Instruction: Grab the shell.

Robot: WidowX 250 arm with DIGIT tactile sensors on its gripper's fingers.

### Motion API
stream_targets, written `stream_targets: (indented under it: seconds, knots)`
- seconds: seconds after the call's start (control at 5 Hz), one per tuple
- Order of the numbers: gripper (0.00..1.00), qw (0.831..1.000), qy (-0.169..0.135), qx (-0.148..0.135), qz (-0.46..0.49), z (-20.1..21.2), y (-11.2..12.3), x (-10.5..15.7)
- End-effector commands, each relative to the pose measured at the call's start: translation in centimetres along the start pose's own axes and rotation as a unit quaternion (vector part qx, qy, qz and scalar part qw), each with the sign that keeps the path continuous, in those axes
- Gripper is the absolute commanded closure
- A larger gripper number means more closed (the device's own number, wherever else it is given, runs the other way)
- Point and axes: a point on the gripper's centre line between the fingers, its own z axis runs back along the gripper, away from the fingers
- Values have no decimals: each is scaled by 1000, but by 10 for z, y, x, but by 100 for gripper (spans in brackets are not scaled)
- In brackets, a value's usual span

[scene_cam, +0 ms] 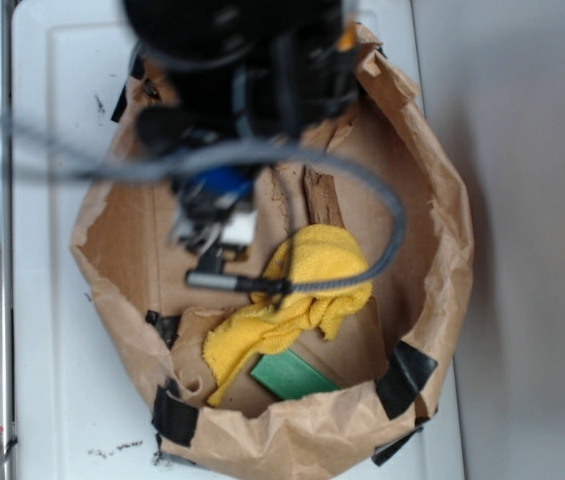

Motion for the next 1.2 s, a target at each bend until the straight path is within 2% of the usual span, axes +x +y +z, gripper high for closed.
stream_targets:
  seconds: [0.0, 0.2, 0.4, 0.6, 0.8, 1.0]
  knots:
    - [0, 1000, -27, 12, 4, 17, 1, 5]
    - [0, 1000, -27, 12, 4, 17, 1, 5]
    - [0, 997, 5, 77, 2, -35, -7, 10]
    - [0, 996, 18, 91, -12, -63, -7, 10]
    - [0, 995, 35, 92, -12, -88, 2, 8]
    - [0, 994, 35, 100, -8, -94, 11, -1]
